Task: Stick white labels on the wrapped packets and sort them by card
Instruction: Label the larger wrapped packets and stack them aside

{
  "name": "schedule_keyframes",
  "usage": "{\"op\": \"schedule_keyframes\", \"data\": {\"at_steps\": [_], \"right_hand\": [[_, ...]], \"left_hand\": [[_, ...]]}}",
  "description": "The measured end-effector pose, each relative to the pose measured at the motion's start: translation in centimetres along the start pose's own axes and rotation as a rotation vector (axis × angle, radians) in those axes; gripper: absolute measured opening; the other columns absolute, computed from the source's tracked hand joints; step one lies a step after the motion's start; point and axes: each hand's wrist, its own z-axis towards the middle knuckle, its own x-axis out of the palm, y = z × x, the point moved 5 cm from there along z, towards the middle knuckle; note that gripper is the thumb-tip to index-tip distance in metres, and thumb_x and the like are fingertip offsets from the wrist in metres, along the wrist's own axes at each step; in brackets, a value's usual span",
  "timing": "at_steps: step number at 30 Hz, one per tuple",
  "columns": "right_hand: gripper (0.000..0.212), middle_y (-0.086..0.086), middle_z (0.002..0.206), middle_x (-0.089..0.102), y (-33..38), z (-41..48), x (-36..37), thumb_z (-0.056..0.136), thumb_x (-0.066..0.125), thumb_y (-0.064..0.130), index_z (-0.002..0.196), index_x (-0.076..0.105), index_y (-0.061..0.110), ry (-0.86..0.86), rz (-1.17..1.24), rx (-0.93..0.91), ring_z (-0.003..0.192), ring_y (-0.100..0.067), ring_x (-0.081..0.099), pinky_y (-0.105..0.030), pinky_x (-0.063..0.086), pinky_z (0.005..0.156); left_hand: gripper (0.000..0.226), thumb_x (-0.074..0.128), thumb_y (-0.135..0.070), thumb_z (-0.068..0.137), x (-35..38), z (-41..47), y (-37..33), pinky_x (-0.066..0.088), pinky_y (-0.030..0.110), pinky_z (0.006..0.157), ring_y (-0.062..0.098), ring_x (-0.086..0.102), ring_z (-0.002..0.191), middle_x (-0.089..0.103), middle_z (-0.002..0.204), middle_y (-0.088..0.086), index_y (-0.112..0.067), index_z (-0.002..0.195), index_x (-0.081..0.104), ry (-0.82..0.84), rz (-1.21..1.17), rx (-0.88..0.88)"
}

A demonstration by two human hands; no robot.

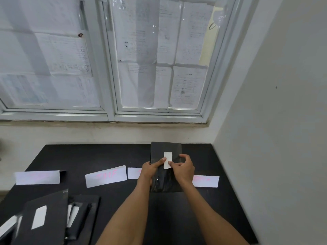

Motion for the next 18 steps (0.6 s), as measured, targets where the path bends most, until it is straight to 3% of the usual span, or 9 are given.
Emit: {"op": "schedule_keyframes", "data": {"at_steps": [3, 9, 15, 18], "right_hand": [[0.055, 0.008, 0.075, 0.065, 0.3, -0.2, 0.7, 0.074, 0.08, 0.029, 0.119, 0.052, 0.019, 0.04, 0.001, -0.01, 0.082, -0.013, 0.065, -0.031, 0.052, 0.078], [0.056, 0.001, 0.084, 0.071, 1.3, -0.9, 1.6, 0.073, 0.081, 0.027, 0.119, 0.05, 0.02, 0.098, -0.028, -0.043, 0.076, -0.009, 0.063, -0.014, 0.04, 0.059], [0.059, 0.003, 0.081, 0.069, 1.7, -0.5, 2.3, 0.073, 0.081, 0.029, 0.123, 0.05, 0.019, 0.105, -0.079, -0.096, 0.077, -0.009, 0.065, -0.021, 0.048, 0.069], [0.061, 0.003, 0.092, 0.069, 2.5, -0.8, 1.9, 0.071, 0.079, 0.047, 0.119, 0.052, 0.02, 0.059, -0.25, -0.169, 0.088, -0.016, 0.067, -0.025, 0.05, 0.072]], "left_hand": [[0.05, 0.089, -0.032, 0.065, -0.8, -0.4, -0.4, 0.057, 0.05, 0.087, 0.033, 0.071, 0.091, 0.074, 0.096, 0.016, -0.006, 0.102, 0.066, -0.016, 0.011, 0.002], [0.06, 0.091, -0.031, 0.059, -1.9, -0.3, -1.1, 0.057, 0.053, 0.084, 0.035, 0.072, 0.089, 0.075, 0.094, 0.018, -0.002, 0.106, 0.067, -0.025, -0.006, -0.001], [0.044, 0.086, -0.026, 0.068, -2.3, -0.5, -1.9, 0.059, 0.046, 0.082, 0.034, 0.071, 0.089, 0.074, 0.094, 0.018, -0.004, 0.101, 0.066, -0.042, -0.023, 0.017], [0.035, 0.084, -0.022, 0.072, -2.4, -0.5, -2.0, 0.06, 0.039, 0.072, 0.031, 0.071, 0.085, 0.073, 0.092, 0.017, -0.006, 0.098, 0.066, -0.065, -0.001, 0.052]]}}
